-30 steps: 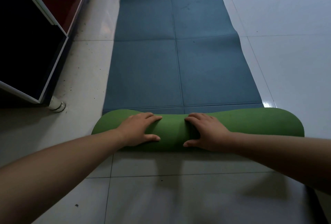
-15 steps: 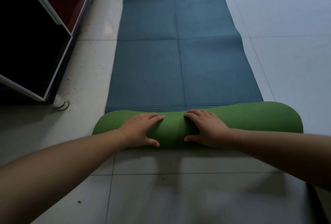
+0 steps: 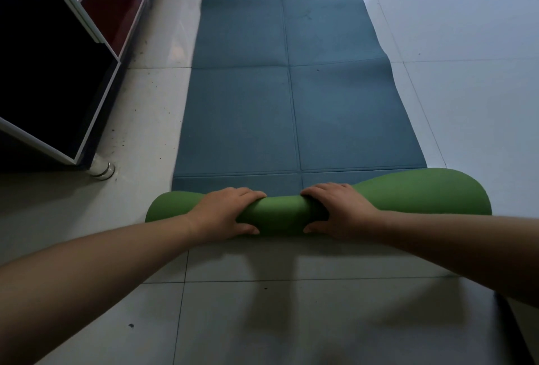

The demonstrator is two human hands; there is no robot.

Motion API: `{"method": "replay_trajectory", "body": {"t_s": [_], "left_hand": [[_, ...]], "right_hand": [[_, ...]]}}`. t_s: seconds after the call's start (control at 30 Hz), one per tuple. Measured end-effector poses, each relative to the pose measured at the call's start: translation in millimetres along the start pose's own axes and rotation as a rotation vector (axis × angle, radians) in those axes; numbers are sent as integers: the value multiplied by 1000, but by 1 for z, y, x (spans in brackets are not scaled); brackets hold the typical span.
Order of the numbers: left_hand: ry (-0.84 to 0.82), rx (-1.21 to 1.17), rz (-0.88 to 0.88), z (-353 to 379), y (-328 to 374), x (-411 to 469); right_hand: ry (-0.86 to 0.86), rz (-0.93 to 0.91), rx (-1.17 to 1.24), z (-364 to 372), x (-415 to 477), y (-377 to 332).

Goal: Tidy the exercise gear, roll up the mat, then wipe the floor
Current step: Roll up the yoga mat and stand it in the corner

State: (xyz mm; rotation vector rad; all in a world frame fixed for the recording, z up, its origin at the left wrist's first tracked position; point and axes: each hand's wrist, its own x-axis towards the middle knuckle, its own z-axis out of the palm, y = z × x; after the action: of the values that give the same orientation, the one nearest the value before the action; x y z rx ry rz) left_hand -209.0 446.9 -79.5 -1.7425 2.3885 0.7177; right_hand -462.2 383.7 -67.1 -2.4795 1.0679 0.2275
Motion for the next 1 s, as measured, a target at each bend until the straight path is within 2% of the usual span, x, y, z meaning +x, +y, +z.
{"method": "replay_trajectory", "body": {"t_s": [0.67, 1.0], "left_hand": [[200, -76, 16, -28, 24, -41], [117, -70, -23, -22, 39, -63]], "right_hand": [[93, -52, 81, -34, -34, -26], [-7, -78, 122, -32, -49, -40]]}}
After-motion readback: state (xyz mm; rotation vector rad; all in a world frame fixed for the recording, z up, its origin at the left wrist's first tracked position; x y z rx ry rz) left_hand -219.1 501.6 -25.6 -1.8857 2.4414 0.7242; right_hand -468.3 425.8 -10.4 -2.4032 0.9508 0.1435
